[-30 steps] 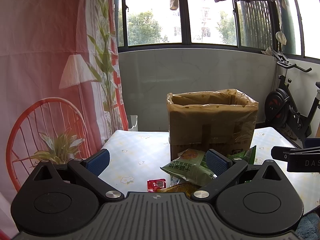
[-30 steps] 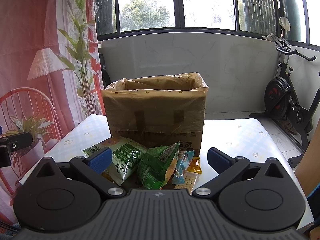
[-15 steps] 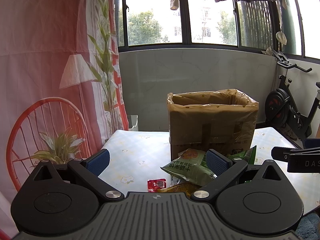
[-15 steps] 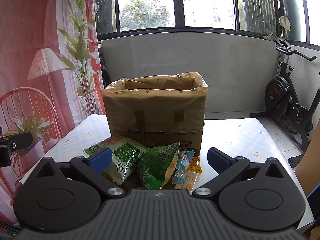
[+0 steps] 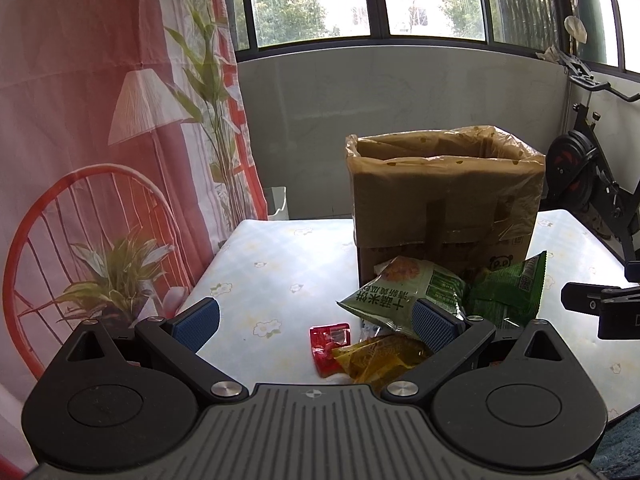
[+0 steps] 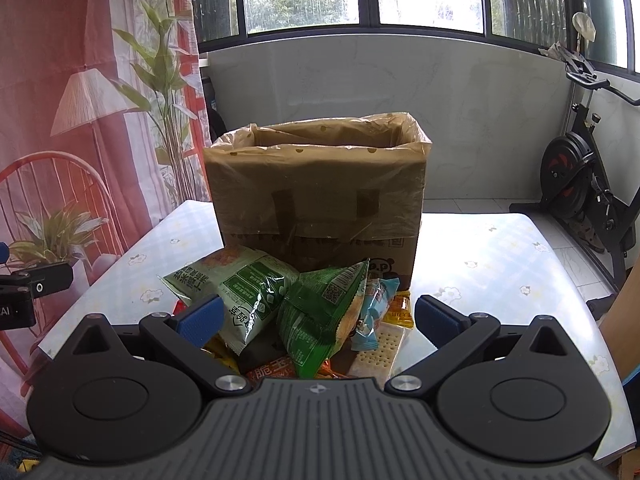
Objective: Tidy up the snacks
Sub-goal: 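Grasp the green chip bag with the right tool while the left tool grasps the pale green bag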
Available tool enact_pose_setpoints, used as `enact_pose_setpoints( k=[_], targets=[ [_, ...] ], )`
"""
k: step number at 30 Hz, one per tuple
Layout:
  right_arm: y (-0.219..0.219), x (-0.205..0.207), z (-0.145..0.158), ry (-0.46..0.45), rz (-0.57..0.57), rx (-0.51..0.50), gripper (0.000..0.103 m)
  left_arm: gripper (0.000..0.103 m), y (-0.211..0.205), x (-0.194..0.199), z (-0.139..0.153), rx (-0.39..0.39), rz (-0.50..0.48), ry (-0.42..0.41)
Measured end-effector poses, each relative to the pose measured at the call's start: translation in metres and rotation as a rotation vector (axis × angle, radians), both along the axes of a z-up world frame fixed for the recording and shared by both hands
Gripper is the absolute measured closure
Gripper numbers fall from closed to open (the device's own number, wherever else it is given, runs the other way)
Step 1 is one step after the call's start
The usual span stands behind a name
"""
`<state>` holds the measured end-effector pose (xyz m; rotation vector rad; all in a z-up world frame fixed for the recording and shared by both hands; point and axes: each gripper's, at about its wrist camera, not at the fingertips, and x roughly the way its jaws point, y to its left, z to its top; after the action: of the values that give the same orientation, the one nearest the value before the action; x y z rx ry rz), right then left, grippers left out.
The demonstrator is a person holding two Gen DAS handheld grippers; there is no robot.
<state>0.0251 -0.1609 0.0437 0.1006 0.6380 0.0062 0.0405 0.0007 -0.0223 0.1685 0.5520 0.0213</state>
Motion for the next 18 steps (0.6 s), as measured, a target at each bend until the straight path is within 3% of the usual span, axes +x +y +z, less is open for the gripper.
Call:
enact_pose_setpoints(
  k=[8, 18],
  targets=[
    [-0.006, 0.035, -0.027, 0.093, -0.002, -0.011, 0.000, 0.000, 0.006, 0.035, -0.026, 0.021, 0.005, 0.101],
    [-0.026, 0.062, -0.059, 0.152, -0.030, 0.046, 0.000, 0.000, 0.014, 0.070, -0.050, 0.000, 0.012, 0.147]
  ],
)
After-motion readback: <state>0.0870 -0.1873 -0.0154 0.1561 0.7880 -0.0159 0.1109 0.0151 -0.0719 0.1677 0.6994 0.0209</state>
